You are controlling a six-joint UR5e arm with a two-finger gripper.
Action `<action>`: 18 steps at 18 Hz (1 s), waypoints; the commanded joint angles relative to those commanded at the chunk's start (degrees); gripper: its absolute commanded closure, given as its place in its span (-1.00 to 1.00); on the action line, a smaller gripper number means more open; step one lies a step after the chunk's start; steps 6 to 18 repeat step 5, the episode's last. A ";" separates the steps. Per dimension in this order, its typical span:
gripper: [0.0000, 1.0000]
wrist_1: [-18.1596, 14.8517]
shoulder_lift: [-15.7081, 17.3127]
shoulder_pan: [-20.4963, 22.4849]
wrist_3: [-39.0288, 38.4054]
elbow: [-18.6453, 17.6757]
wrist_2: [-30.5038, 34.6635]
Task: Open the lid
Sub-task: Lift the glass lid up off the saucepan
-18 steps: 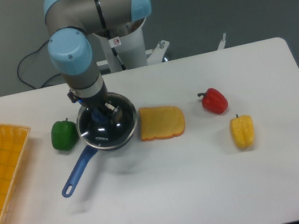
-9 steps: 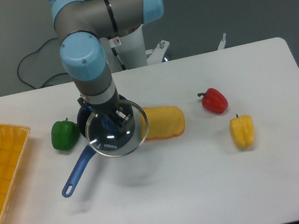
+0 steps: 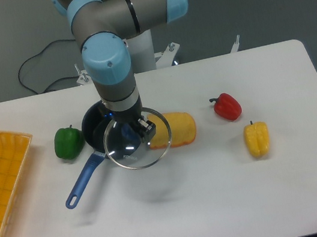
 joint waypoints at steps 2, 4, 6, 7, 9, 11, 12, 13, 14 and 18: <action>-0.04 0.00 0.09 0.26 0.70 0.00 0.00; -0.04 0.00 0.17 0.44 0.79 0.00 -0.09; -0.04 0.00 0.18 0.44 0.79 0.00 -0.09; -0.04 0.00 0.18 0.44 0.79 0.00 -0.09; -0.04 0.00 0.18 0.44 0.79 0.00 -0.09; -0.04 0.00 0.18 0.44 0.79 0.00 -0.09; -0.04 0.00 0.18 0.44 0.79 0.00 -0.09; -0.04 0.00 0.18 0.44 0.79 0.00 -0.09; -0.04 0.00 0.18 0.44 0.79 0.00 -0.09; -0.04 0.00 0.18 0.44 0.79 0.00 -0.09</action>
